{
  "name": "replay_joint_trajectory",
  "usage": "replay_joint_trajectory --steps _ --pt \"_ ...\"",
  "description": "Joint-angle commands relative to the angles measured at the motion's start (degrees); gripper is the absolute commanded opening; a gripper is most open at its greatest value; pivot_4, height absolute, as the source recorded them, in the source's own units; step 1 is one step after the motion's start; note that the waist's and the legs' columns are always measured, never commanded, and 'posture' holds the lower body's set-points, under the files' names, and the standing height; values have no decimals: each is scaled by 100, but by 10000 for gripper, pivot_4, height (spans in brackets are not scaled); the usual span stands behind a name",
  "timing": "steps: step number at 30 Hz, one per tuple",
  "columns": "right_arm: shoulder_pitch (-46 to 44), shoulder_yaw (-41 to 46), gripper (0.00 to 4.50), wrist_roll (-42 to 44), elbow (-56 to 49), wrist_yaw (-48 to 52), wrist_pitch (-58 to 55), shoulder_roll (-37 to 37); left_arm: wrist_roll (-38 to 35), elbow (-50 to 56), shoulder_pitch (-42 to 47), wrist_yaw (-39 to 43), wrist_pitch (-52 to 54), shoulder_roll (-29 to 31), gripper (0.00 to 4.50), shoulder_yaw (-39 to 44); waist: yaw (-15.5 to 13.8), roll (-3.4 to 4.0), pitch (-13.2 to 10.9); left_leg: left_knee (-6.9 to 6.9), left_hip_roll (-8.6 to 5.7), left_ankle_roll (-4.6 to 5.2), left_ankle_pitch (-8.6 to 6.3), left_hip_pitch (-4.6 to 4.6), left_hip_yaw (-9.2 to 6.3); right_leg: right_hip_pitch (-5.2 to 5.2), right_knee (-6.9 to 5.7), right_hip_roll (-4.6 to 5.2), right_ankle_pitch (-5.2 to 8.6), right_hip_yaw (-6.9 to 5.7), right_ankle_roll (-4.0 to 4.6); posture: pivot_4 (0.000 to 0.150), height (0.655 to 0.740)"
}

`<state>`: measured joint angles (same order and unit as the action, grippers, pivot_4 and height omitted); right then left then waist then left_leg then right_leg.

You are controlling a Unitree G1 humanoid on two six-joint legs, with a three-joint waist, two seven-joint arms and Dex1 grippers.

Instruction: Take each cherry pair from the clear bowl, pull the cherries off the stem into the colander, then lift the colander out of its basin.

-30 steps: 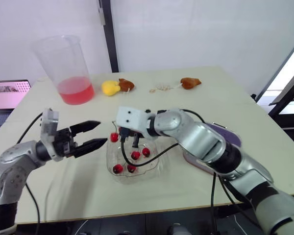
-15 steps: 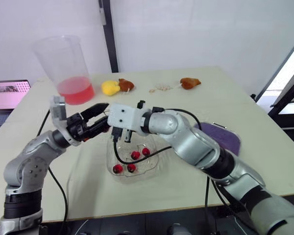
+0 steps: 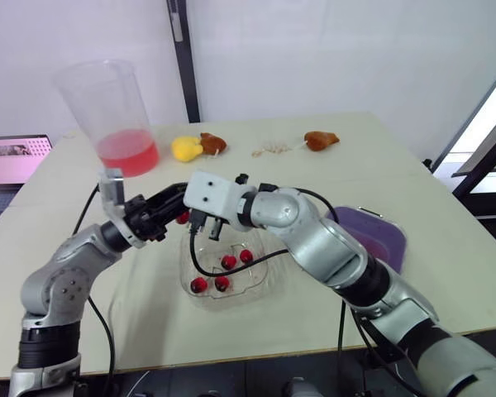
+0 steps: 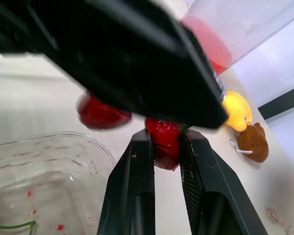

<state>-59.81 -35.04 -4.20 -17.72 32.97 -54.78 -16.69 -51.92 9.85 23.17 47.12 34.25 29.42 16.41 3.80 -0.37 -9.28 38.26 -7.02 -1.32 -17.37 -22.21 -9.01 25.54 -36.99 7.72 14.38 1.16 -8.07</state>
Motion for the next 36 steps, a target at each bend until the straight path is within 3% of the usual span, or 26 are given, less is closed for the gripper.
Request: replay_joint_trajectory --steps 1,15,18,20,21,29,33,36 --pt "-63 217 5514 -59 -271 -27 -17 49 66 61 125 18 -163 16 21547 14 3 0 0 0 0 0 0 0 0 0 0 0 0 0 0 1500 7400" --pt "-44 226 5514 -76 -359 -47 -123 6 -203 -100 216 -50 -71 -85 21547 191 1 0 0 0 0 0 0 0 0 0 0 0 0 0 0 1500 7400" --pt "-58 224 5514 -90 -368 -50 -134 -15 -187 -121 184 -18 -51 -78 13834 151 0 0 0 1 0 0 0 0 -1 0 0 1 0 0 0 1500 7400" --pt "-66 227 5514 -96 -360 -52 -136 -24 -188 -146 196 -19 -51 -96 2888 146 -1 0 0 1 0 0 0 0 0 0 0 1 0 0 0 1500 7400" --pt "-69 229 5514 -98 -351 -52 -135 -26 -186 -156 205 -15 -50 -101 662 139 -1 0 0 1 0 0 0 0 0 0 0 1 0 0 0 1500 7400" --pt "129 688 5514 282 -352 29 -398 128 2 -278 321 155 -107 -74 662 -17 -8 -1 0 1 0 0 0 0 -1 -1 0 0 0 0 0 1500 7400" --pt "311 1020 20797 567 -665 401 -350 -282 147 -490 603 307 -169 -34 0 -85 -73 -1 0 2 -1 0 0 0 -1 -2 0 1 0 0 0 1500 7400" --pt "507 1428 35334 1036 -967 750 -508 -518 181 -588 739 430 -159 -1 0 -112 -118 -1 1 3 -2 0 0 0 2 -2 1 1 0 0 0 1500 7400"
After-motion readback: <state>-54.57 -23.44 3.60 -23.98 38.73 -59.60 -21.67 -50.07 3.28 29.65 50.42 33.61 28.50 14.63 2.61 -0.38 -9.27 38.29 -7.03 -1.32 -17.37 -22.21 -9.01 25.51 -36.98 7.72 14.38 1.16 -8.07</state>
